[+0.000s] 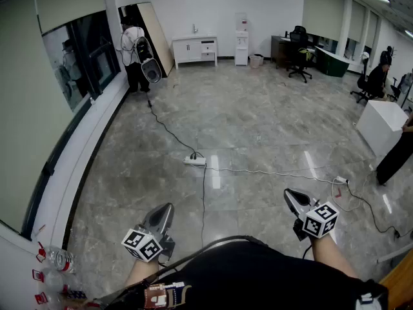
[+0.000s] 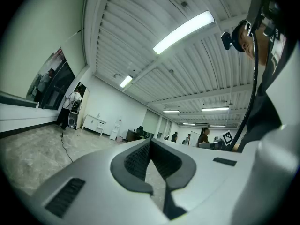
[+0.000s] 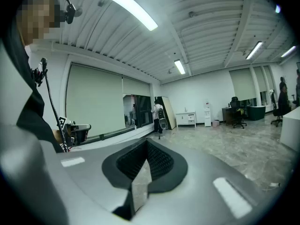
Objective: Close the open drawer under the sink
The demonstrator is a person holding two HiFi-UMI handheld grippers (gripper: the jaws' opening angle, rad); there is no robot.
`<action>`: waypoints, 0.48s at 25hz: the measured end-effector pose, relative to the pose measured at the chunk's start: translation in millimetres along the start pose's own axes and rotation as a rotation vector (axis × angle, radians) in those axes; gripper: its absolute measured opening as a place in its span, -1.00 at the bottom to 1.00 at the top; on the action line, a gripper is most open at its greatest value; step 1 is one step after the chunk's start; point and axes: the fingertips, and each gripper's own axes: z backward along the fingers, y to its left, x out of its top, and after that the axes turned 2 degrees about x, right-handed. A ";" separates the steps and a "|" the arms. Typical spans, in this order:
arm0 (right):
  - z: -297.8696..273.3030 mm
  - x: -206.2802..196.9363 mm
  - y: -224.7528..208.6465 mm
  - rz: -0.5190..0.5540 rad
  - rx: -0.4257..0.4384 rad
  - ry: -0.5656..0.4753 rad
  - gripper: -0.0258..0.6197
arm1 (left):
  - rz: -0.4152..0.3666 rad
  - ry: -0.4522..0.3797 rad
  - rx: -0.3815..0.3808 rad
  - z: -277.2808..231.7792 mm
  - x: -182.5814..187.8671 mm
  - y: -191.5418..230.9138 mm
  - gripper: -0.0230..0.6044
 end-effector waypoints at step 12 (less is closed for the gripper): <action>-5.6 -4.6 0.3 -0.044 0.014 -0.004 -0.92 | -0.003 0.015 -0.009 -3.8 -2.3 3.2 -0.93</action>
